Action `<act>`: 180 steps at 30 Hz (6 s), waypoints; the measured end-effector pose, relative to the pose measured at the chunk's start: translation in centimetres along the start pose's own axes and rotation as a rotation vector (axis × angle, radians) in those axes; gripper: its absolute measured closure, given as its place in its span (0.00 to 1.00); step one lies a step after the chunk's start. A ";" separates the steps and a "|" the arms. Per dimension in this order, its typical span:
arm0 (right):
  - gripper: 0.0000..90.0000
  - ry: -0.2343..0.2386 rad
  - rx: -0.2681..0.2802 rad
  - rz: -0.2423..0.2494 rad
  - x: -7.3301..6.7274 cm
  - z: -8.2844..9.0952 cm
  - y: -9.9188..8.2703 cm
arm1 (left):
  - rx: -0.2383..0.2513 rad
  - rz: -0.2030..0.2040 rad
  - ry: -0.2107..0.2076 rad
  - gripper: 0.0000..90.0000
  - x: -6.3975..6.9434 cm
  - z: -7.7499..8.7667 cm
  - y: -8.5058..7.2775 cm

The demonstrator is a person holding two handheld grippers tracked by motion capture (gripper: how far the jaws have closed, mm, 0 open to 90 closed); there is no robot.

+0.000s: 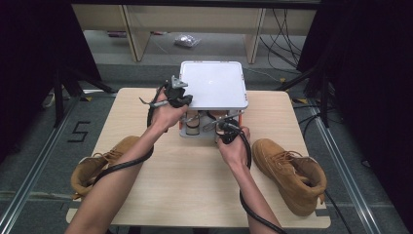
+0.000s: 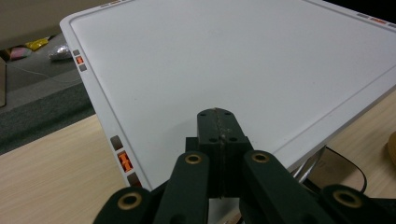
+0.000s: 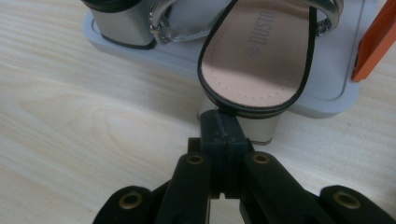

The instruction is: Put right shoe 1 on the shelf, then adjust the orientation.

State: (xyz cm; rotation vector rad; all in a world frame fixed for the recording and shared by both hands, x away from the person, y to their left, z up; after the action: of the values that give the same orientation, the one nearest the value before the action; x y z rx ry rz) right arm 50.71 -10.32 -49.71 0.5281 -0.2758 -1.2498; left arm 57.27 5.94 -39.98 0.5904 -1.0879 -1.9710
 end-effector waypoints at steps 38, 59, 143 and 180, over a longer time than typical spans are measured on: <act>1.00 -0.080 0.132 0.042 0.8 -2.7 1.6 | 0.008 -0.005 0.002 1.00 0.1 -0.1 0.1; 1.00 -0.099 0.151 0.055 1.0 -3.3 2.0 | 0.011 0.001 0.007 1.00 0.2 -0.1 0.1; 0.56 0.029 0.126 0.131 -0.1 4.0 -1.4 | -0.224 0.057 0.150 0.61 -9.6 21.1 -14.4; 0.54 0.039 0.098 0.132 -0.4 3.0 -2.1 | -0.350 0.276 0.163 0.78 -9.5 24.5 -22.2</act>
State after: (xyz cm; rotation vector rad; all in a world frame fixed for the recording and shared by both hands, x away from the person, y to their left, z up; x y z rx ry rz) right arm 47.49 -11.08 -48.23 0.6080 -0.3352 -1.1009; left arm 36.33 32.59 -45.87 0.3803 -0.6637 -1.7804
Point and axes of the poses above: each handheld gripper's, and its own axes: z roughly backward along the jaws, y roughly out of its top, x roughly to its right, the point moved 6 cm from there along -z, roughly forward along the jaws, and after that the axes turned 2 degrees about -y, right-handed, at the moved point
